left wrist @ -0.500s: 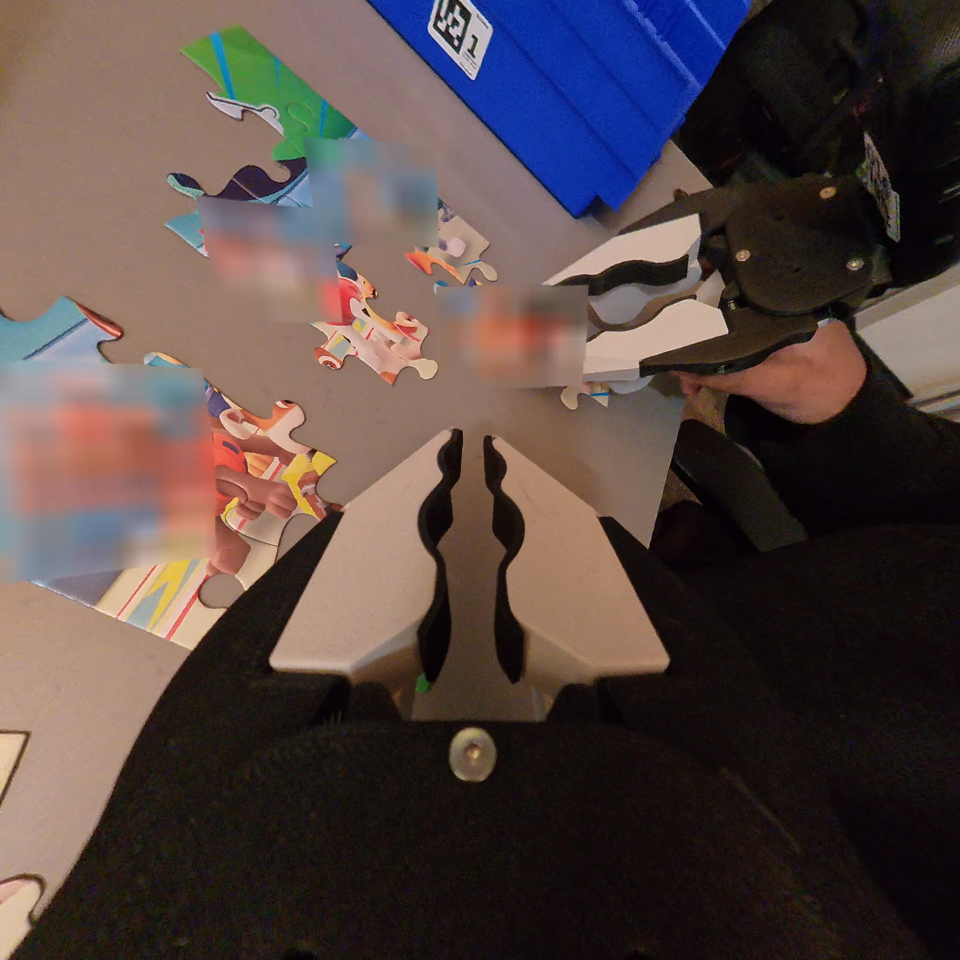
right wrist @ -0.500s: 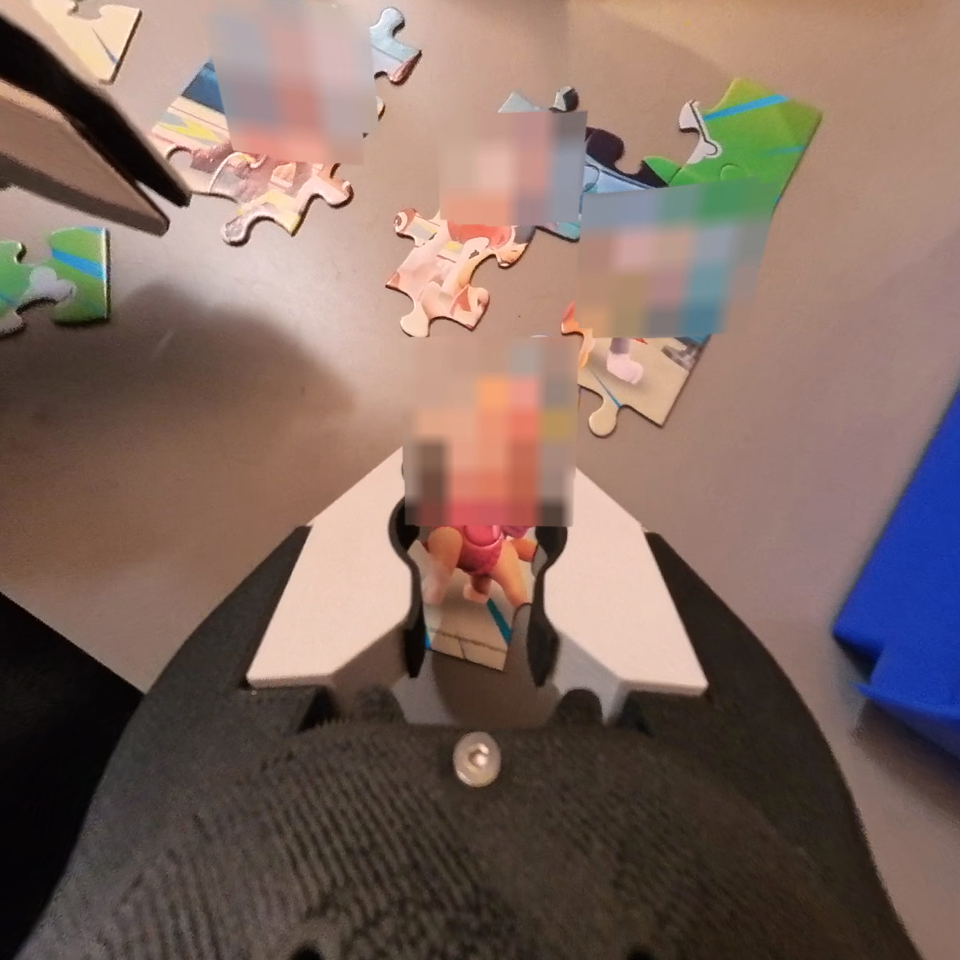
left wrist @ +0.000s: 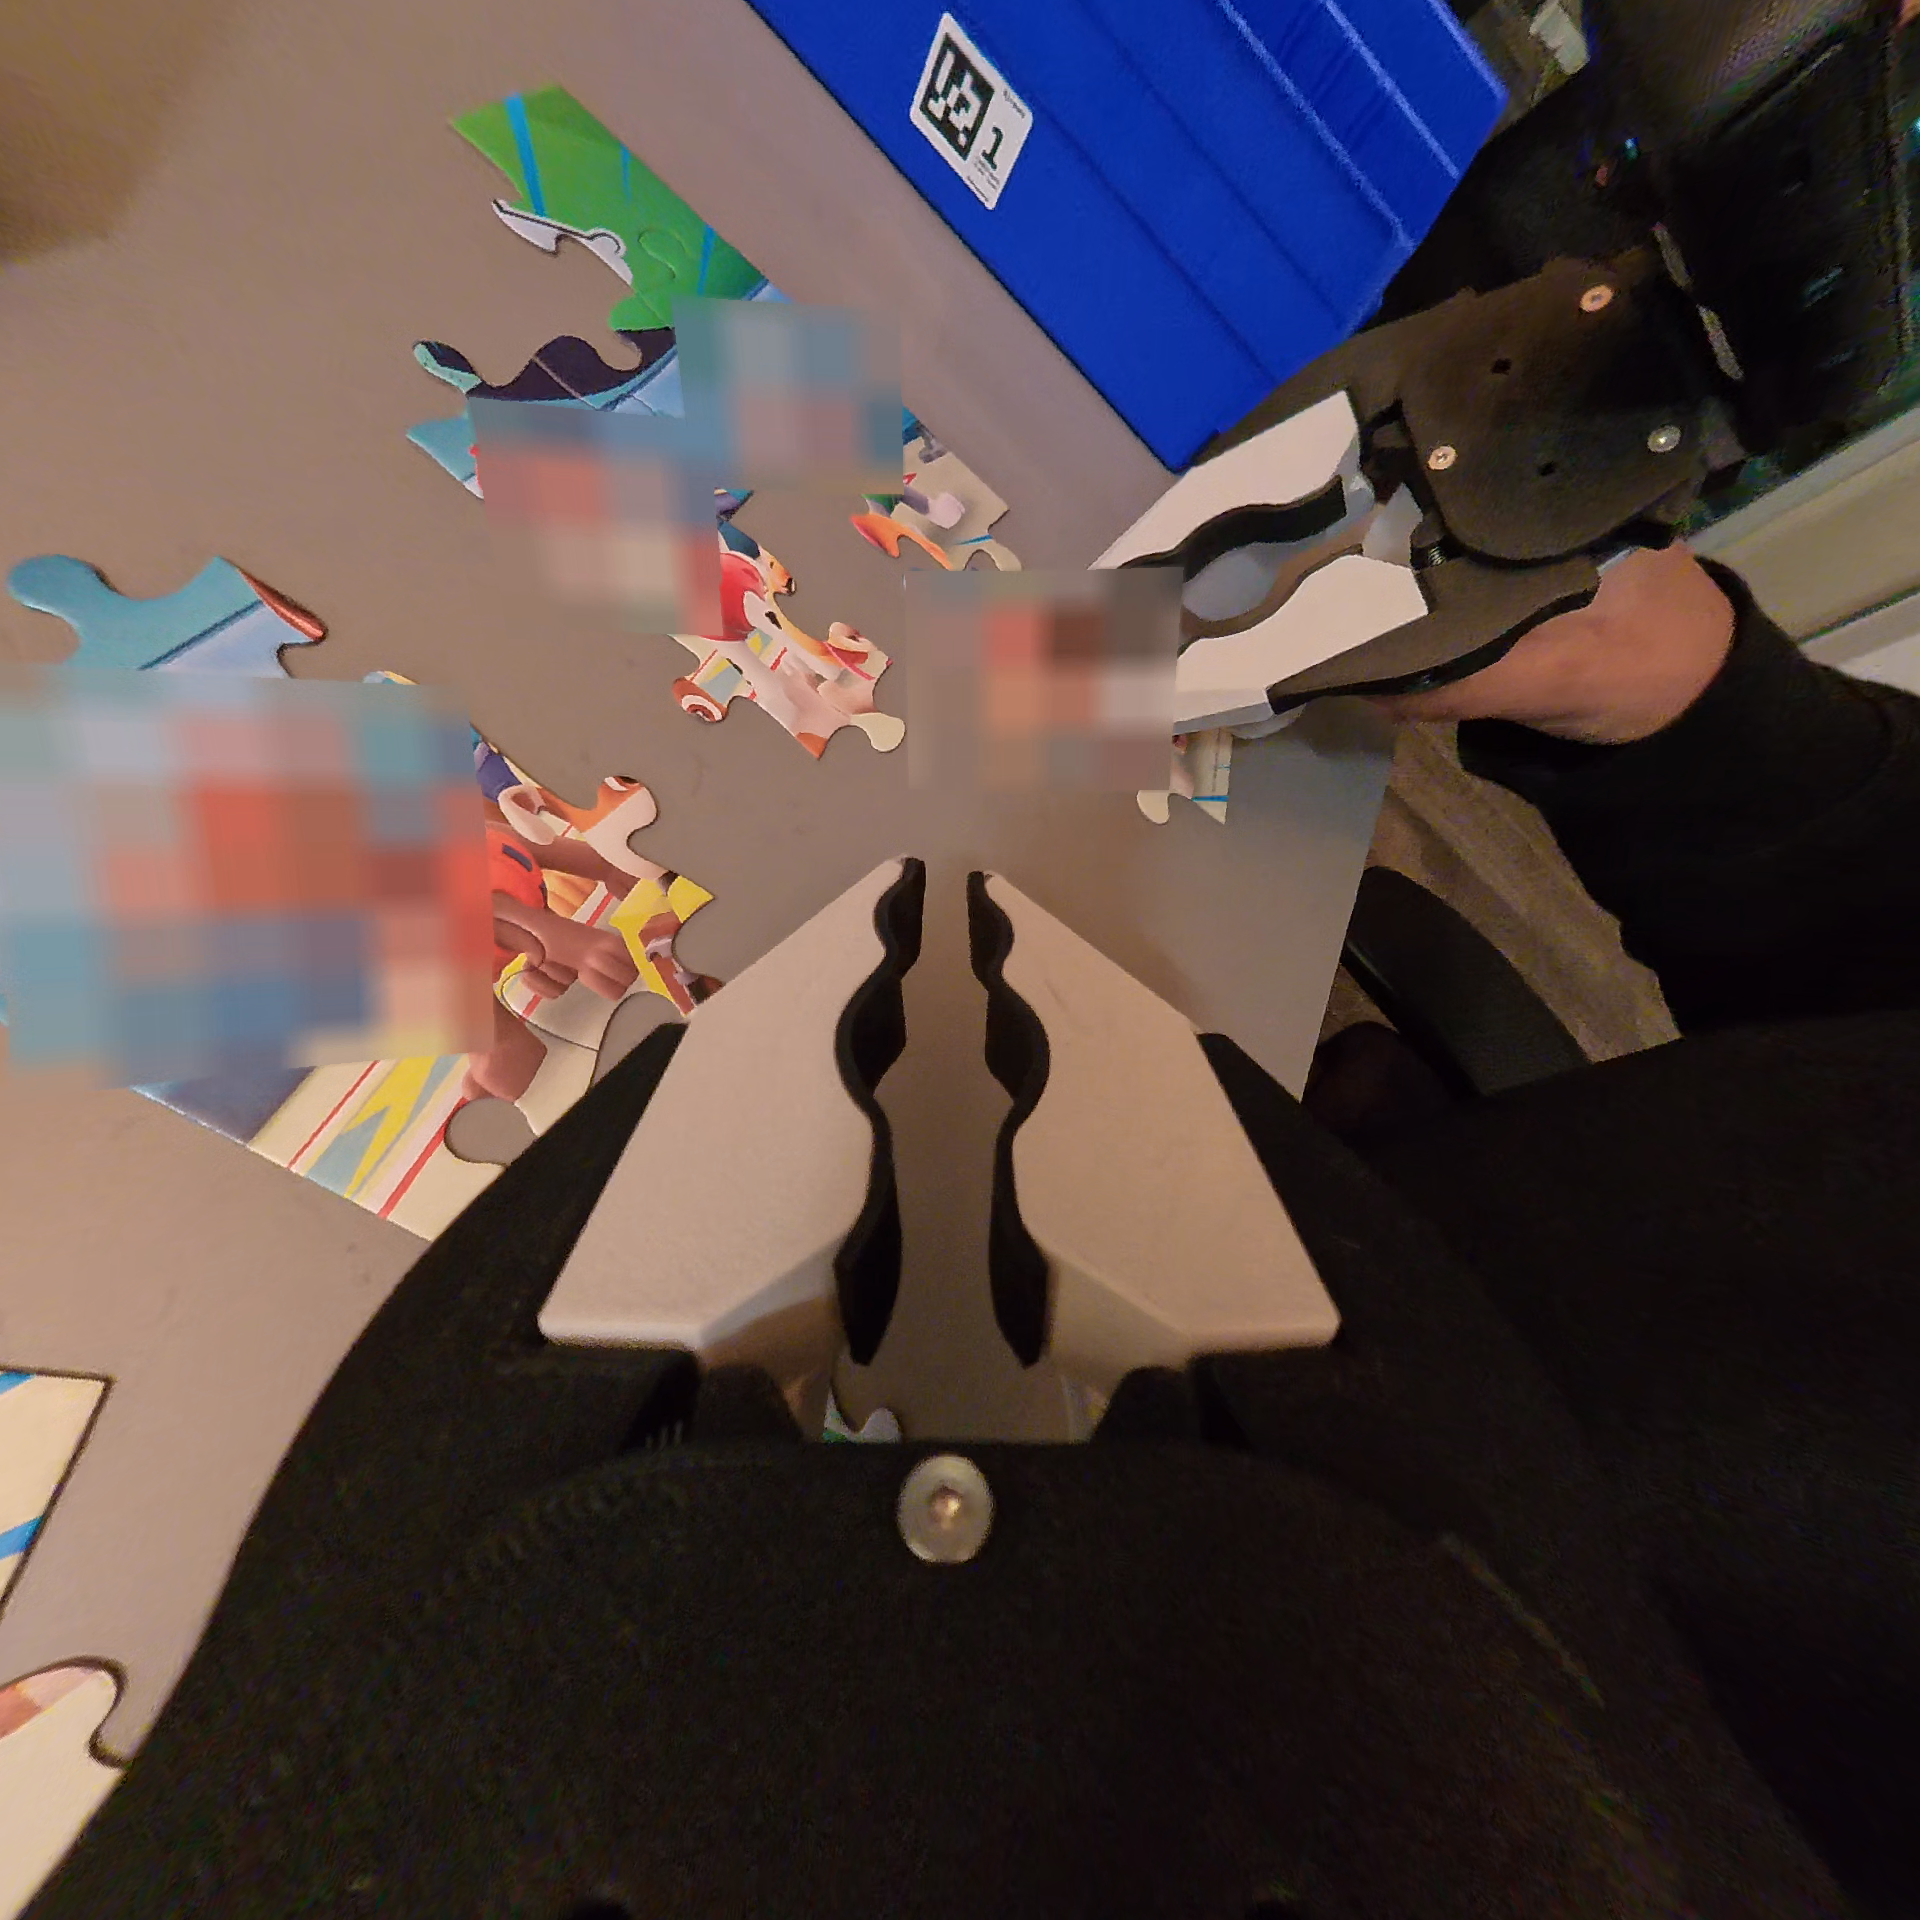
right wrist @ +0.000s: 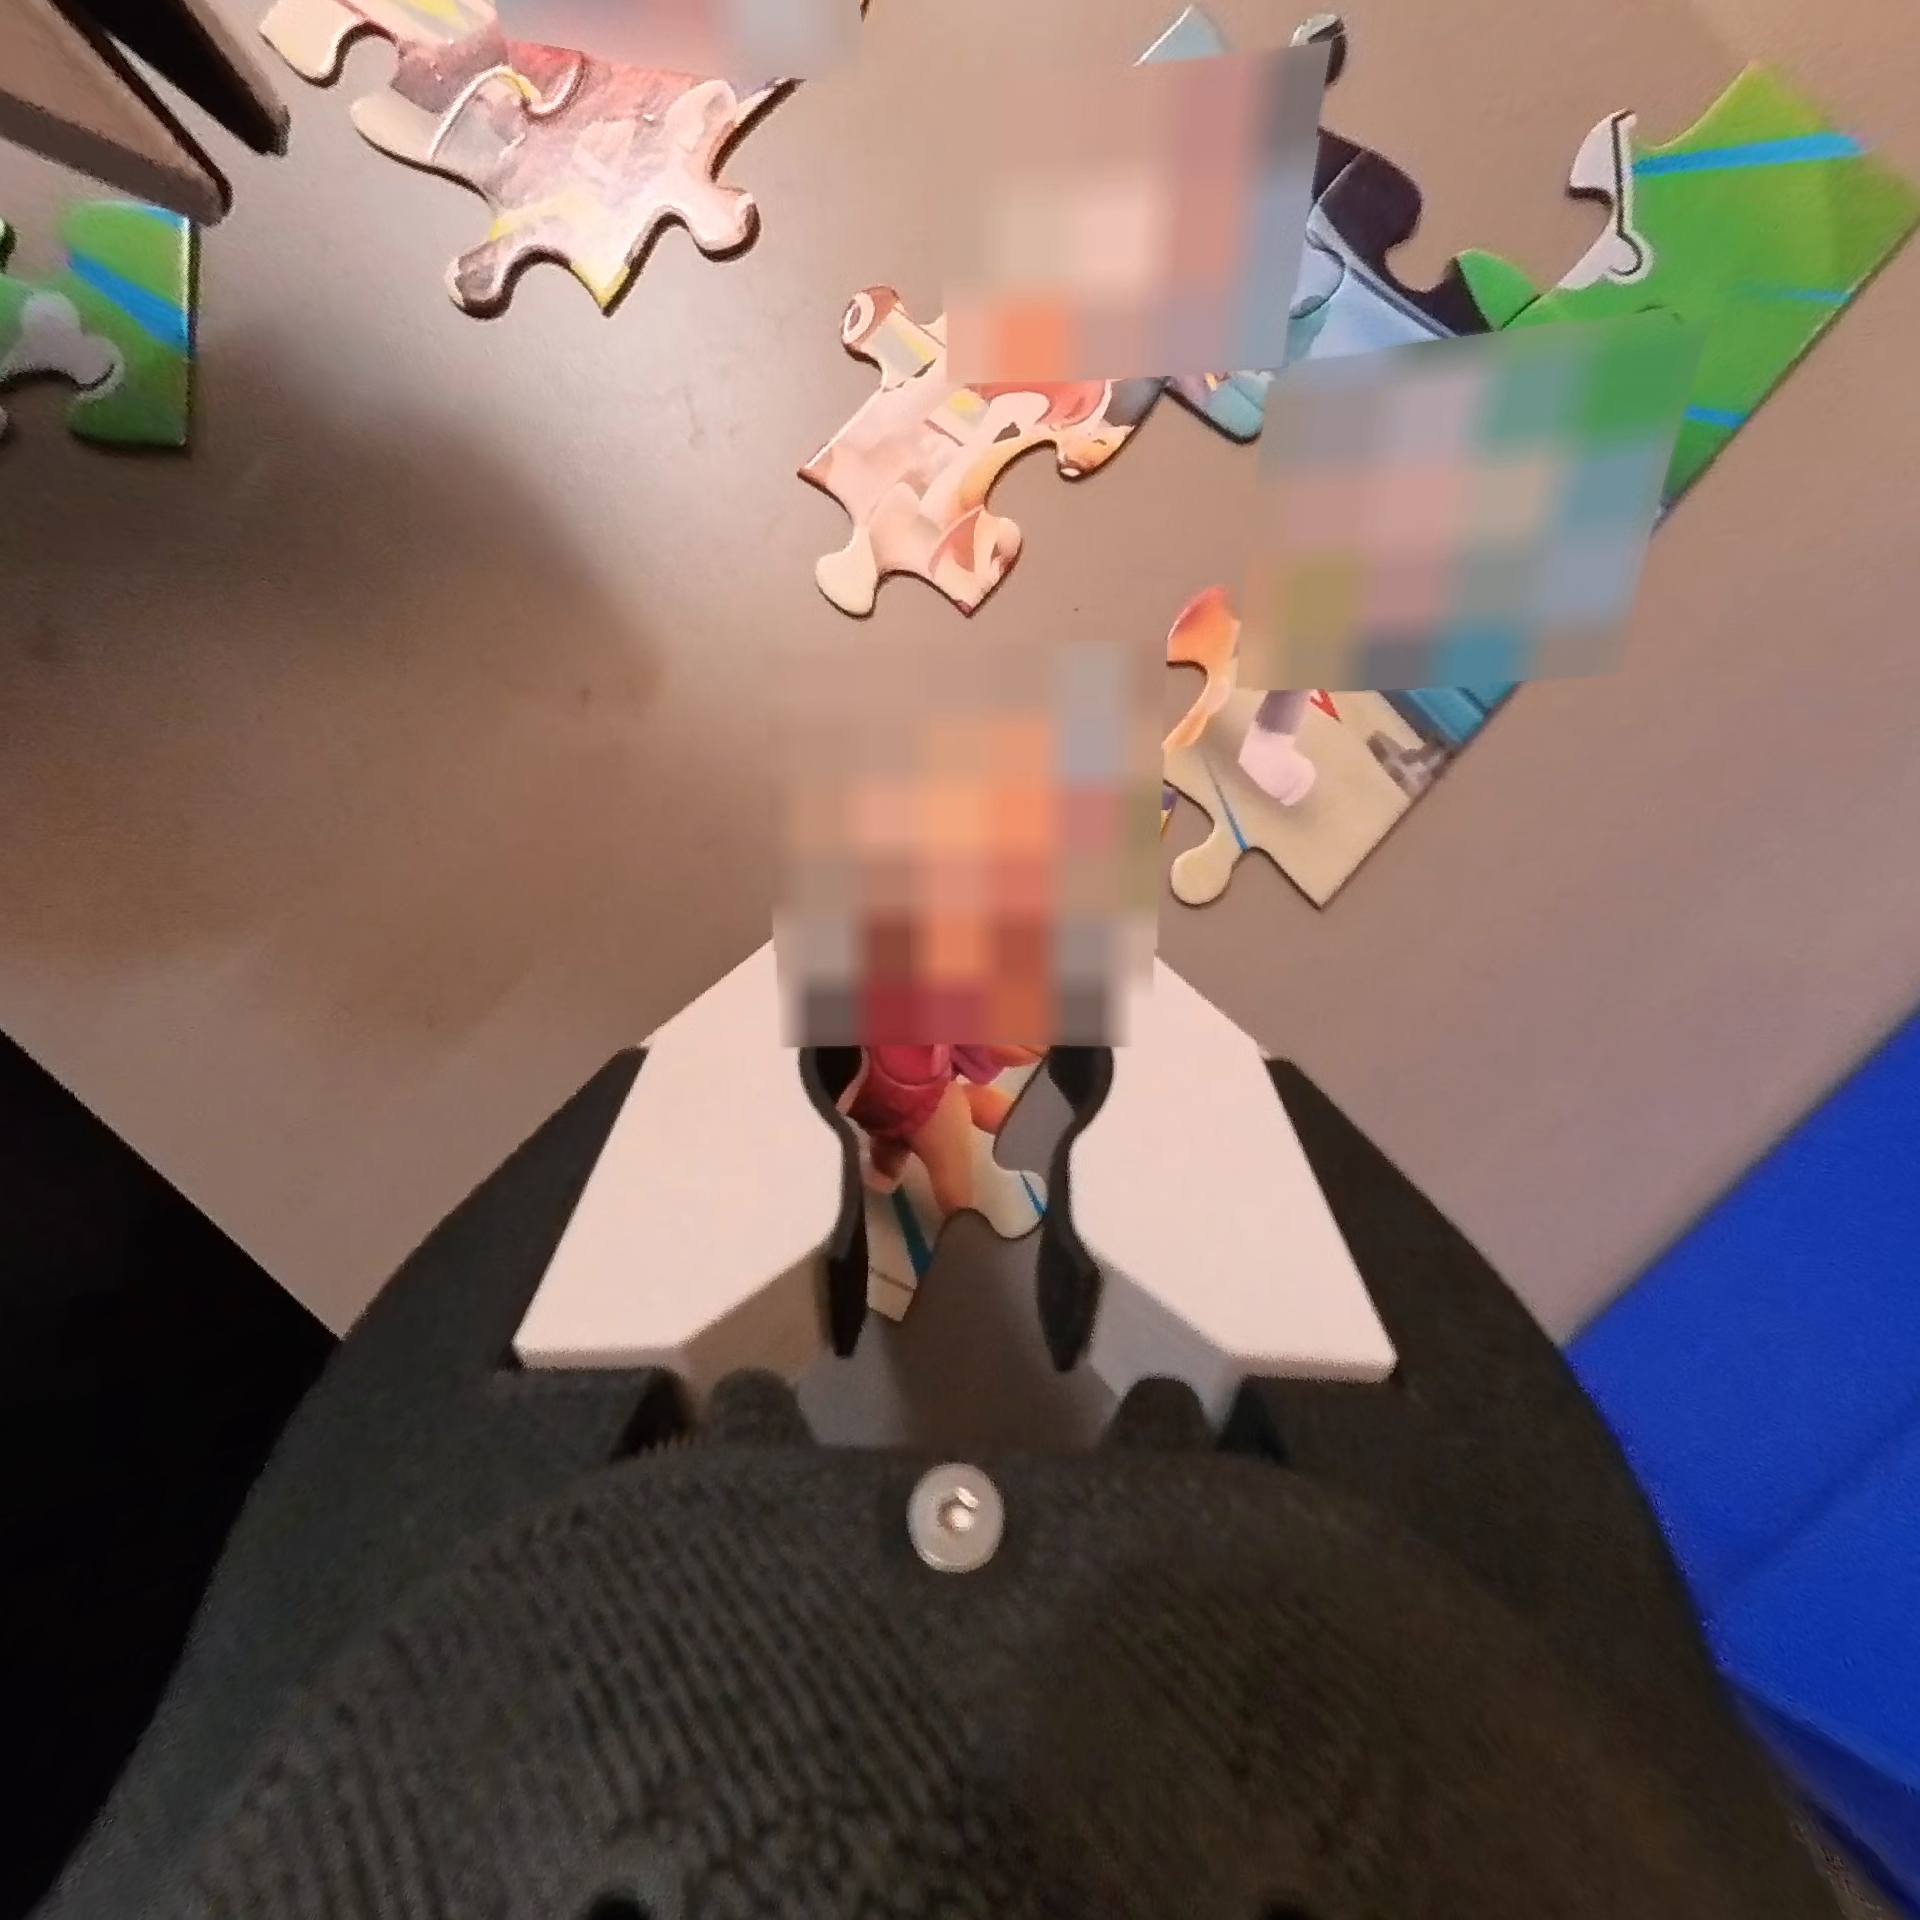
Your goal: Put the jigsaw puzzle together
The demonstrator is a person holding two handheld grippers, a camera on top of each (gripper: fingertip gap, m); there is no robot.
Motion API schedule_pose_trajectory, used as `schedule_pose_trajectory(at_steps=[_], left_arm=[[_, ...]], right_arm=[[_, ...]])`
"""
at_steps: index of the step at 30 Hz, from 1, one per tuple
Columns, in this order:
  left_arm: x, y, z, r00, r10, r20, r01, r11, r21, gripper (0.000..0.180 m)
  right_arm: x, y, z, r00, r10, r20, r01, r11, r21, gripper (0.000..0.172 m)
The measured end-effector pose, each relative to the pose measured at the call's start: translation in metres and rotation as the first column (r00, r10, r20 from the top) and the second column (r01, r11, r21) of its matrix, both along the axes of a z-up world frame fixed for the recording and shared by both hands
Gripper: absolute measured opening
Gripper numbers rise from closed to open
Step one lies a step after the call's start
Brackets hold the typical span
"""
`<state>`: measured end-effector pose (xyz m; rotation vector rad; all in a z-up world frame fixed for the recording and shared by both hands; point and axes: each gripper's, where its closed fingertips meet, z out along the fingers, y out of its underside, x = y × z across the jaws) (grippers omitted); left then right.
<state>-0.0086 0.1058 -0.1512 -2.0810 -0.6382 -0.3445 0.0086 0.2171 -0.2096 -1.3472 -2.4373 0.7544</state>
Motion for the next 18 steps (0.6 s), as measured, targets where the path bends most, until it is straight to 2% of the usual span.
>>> schedule_pose_trajectory(at_steps=[3, 4, 5, 8, 14, 18], left_arm=[[0.001, 0.000, 0.000, 1.000, -0.010, -0.002, 0.010, 1.000, -0.003, 0.007], [0.001, 0.000, 0.001, 1.000, -0.014, -0.005, 0.014, 1.000, -0.005, 0.007], [0.002, 0.000, 0.001, 1.000, -0.018, -0.007, 0.018, 1.000, -0.005, 0.007], [0.002, 0.001, 0.001, 1.000, -0.024, -0.003, 0.024, 1.000, -0.003, 0.007], [0.006, 0.002, 0.000, 0.999, -0.031, 0.008, 0.031, 0.999, 0.011, 0.007], [0.021, 0.014, -0.005, 0.995, -0.095, 0.024, 0.095, 0.995, 0.013, 0.011]], right_arm=[[0.001, -0.001, 0.001, 0.999, -0.033, -0.014, 0.033, 0.999, -0.024, 0.029], [0.001, -0.001, 0.003, 0.999, -0.039, -0.028, 0.038, 0.999, -0.029, 0.008], [0.000, -0.002, 0.006, 0.998, -0.045, -0.049, 0.043, 0.998, -0.037, 0.008], [0.002, 0.002, 0.008, 0.997, -0.071, -0.033, 0.070, 0.997, -0.016, 0.028], [0.023, 0.008, 0.022, 0.995, -0.049, -0.089, 0.048, 0.999, -0.012, 0.030], [0.048, 0.008, 0.004, 0.996, -0.026, -0.087, 0.024, 0.999, -0.026, 0.042]])
